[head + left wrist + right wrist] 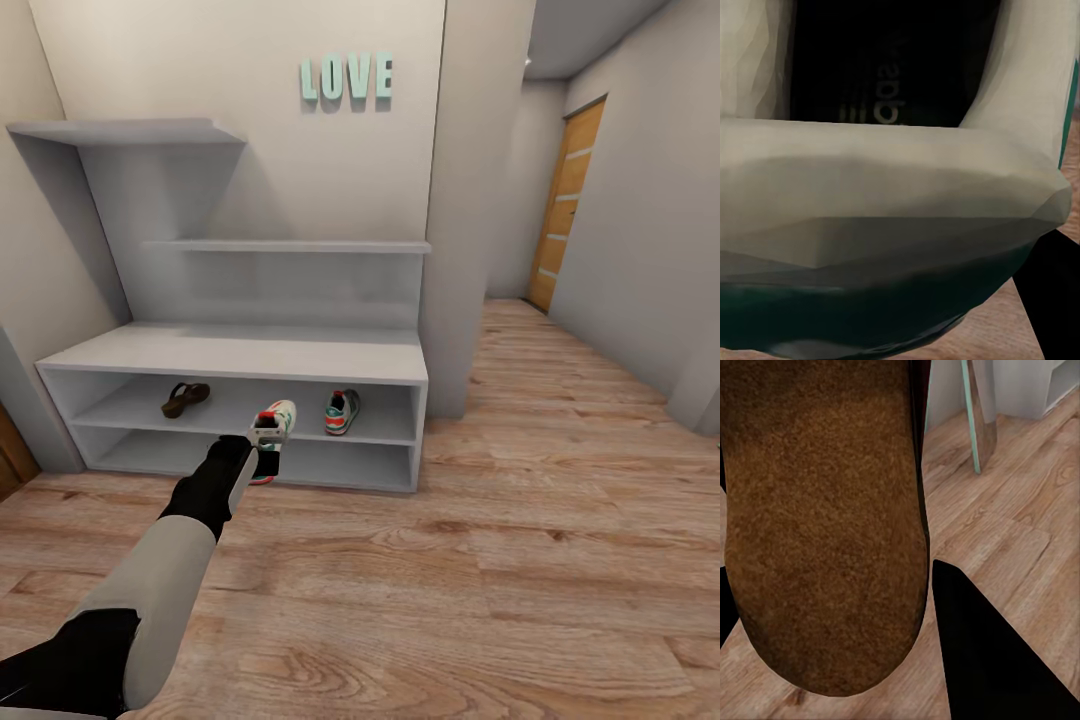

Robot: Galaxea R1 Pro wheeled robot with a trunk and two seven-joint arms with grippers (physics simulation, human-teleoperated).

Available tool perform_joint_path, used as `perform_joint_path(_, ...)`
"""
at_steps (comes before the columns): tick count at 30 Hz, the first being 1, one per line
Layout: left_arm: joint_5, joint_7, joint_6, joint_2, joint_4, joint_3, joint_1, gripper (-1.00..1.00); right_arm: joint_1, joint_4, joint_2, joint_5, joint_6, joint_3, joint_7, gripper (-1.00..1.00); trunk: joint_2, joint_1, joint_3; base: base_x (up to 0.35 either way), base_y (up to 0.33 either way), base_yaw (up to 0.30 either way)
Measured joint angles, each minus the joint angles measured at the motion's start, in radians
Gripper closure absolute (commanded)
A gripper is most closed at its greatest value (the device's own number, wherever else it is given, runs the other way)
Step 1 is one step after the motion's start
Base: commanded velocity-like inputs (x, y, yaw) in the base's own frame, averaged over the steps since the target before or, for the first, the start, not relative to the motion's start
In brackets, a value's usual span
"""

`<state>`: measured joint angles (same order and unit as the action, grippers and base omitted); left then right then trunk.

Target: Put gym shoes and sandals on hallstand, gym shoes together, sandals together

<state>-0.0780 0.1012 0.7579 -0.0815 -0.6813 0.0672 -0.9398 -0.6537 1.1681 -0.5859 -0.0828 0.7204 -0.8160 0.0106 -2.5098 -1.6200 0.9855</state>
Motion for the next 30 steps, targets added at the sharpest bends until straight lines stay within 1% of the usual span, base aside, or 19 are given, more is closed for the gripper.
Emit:
perform_joint_path(6, 0.000, 0.000, 0.000, 0.000, 0.000, 0.000, 0.000, 1.00, 0.000, 0.000, 0.000, 0.000, 0.000, 0.000, 0.000, 1.00, 0.000, 0.000, 0.001, 0.000, 0.000, 0.000)
perform_joint_path(20, 0.000, 0.000, -0.003, 0.000, 0.000, 0.000, 0.000, 1.00, 0.000, 0.000, 0.000, 0.000, 0.000, 0.000, 0.000, 1.00, -0.003, -0.006, 0.076, 0.000, 0.000, 0.000)
perform_joint_path(25, -0.001, 0.000, -0.059, 0.000, 0.000, 0.000, 0.000, 1.00, 0.000, 0.000, 0.000, 0.000, 0.000, 0.000, 0.000, 1.00, -0.004, -0.009, 0.103, 0.000, 0.000, 0.000)
perform_joint_path(30, -0.001, 0.000, -0.071, 0.000, 0.000, -0.001, 0.000, 1.00, 0.000, 0.000, 0.000, 0.000, 0.000, 0.000, 0.000, 1.00, -0.005, -0.011, 0.131, 0.000, 0.000, 0.000)
